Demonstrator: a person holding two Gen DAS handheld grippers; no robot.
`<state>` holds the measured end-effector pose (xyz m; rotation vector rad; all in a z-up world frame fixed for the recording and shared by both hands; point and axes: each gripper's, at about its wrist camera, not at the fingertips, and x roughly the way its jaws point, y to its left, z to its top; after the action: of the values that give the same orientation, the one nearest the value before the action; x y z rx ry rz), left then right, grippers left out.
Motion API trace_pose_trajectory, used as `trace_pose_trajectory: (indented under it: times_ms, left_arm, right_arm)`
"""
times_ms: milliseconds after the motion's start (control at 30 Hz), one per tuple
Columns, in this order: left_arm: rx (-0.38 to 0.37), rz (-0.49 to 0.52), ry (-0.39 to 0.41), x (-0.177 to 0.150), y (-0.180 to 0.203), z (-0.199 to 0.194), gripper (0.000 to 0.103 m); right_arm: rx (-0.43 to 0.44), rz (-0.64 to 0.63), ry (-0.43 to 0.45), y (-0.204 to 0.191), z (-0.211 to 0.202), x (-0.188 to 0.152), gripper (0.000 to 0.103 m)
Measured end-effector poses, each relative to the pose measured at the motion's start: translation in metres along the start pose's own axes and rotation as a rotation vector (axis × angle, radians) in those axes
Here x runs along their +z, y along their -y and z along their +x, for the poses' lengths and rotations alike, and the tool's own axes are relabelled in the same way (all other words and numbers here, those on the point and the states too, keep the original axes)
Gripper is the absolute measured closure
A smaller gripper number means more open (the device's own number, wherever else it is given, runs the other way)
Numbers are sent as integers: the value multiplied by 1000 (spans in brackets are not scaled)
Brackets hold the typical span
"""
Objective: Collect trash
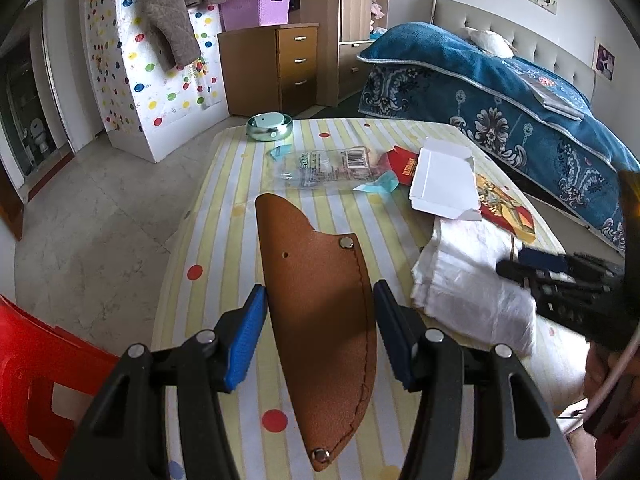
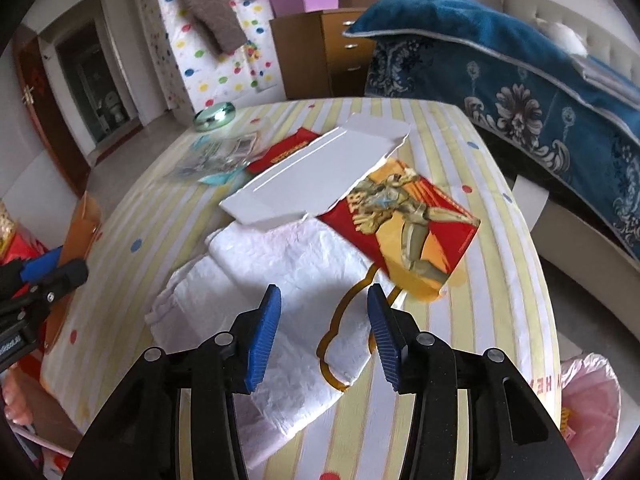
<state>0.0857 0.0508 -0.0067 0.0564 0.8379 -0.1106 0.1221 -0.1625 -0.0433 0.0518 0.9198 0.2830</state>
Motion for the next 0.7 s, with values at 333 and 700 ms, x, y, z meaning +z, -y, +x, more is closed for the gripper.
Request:
trace_pose_trajectory:
  times_ms: [333, 700]
  left_arm:
    - [8, -6, 12, -11, 1, -16, 50]
    - [26, -24, 7, -26, -2, -29, 50]
  right_arm:
    - [159, -14, -90, -25, -39, -43, 56]
    - [10, -4, 20, -43, -21, -38, 22]
